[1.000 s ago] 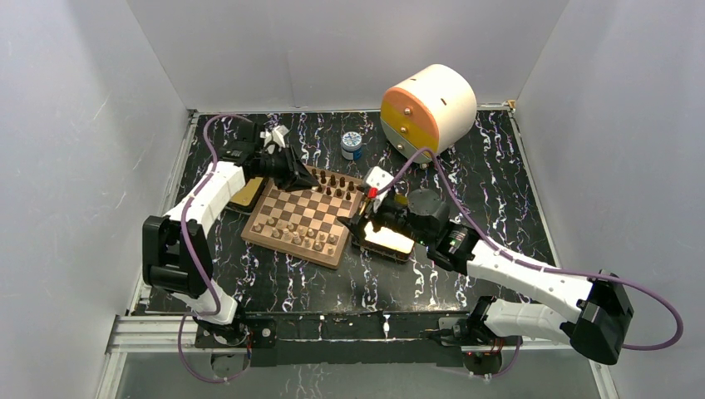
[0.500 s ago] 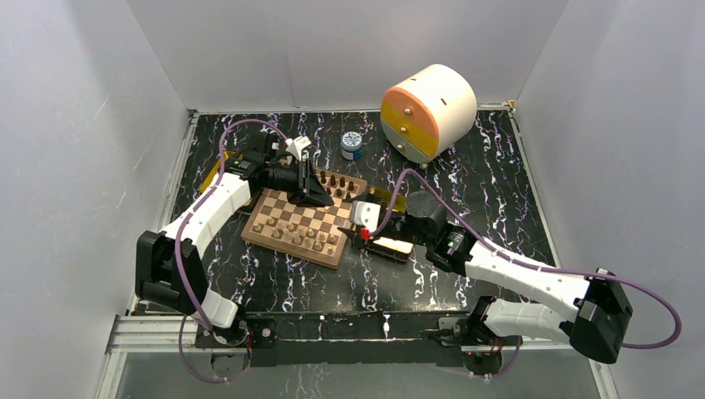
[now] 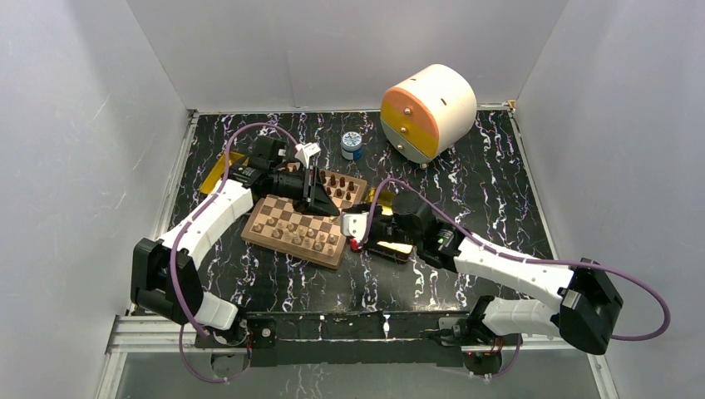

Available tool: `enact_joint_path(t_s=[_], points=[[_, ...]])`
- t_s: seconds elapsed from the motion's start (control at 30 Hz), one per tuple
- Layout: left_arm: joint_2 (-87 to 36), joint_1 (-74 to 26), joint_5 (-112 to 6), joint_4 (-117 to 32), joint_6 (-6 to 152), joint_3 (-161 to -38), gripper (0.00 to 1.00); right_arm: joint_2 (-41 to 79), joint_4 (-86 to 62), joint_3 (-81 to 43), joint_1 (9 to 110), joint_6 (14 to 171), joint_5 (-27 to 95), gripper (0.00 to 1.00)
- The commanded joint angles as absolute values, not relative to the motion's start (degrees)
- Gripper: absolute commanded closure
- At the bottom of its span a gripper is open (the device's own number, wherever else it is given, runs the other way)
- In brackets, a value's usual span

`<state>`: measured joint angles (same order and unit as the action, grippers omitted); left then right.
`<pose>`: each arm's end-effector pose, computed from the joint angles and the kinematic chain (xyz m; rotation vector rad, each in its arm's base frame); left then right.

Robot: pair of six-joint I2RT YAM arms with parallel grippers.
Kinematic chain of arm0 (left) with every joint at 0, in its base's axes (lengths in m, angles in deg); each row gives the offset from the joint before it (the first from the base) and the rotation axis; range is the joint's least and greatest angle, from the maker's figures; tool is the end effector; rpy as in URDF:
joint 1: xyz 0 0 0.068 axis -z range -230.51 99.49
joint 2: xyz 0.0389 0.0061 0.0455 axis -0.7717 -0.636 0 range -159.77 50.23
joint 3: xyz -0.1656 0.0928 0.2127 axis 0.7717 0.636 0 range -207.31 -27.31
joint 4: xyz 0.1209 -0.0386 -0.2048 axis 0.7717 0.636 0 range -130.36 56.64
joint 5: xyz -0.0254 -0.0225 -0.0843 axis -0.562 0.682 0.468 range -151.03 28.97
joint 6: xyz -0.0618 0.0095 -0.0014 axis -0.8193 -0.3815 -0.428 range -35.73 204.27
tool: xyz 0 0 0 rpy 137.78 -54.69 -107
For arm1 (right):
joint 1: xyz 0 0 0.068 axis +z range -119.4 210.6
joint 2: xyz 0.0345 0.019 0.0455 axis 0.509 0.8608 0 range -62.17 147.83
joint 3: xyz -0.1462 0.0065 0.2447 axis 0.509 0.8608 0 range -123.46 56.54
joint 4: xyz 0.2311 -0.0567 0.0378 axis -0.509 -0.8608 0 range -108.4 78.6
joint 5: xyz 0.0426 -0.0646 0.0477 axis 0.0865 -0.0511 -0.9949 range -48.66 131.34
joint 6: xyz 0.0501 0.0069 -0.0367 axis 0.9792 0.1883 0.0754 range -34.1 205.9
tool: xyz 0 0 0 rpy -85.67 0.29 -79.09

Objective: Set up the chess pieces on the board
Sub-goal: Place the chess piece on the chessboard.

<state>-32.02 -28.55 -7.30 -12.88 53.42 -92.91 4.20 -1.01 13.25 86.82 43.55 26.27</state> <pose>0.2517 -0.1429 0.3101 0.3257 2.4246 -1.5354 0.1314 0.2187 0.3084 -1.4827 1.0259 0.4087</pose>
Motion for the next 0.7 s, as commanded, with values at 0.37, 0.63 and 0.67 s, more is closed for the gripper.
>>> enact_joint_path(t_s=[0.37, 0.63, 0.67], points=[[-30.67, -24.81, -4.34, -11.19, 54.72, -93.61, 0.94, 4.48, 4.2, 12.78, 86.56, 36.0, 29.32, 0.43], [-30.89, -24.58, -3.85, -10.77, 55.09, -93.94, 0.94, 3.55, 4.85, 14.21, 86.57, 33.92, 24.17, 0.5], [-30.89, -24.58, -3.6, -10.75, 55.16, -93.98, 0.94, 3.63, 4.08, 14.14, 86.54, 33.61, 23.69, 0.51]])
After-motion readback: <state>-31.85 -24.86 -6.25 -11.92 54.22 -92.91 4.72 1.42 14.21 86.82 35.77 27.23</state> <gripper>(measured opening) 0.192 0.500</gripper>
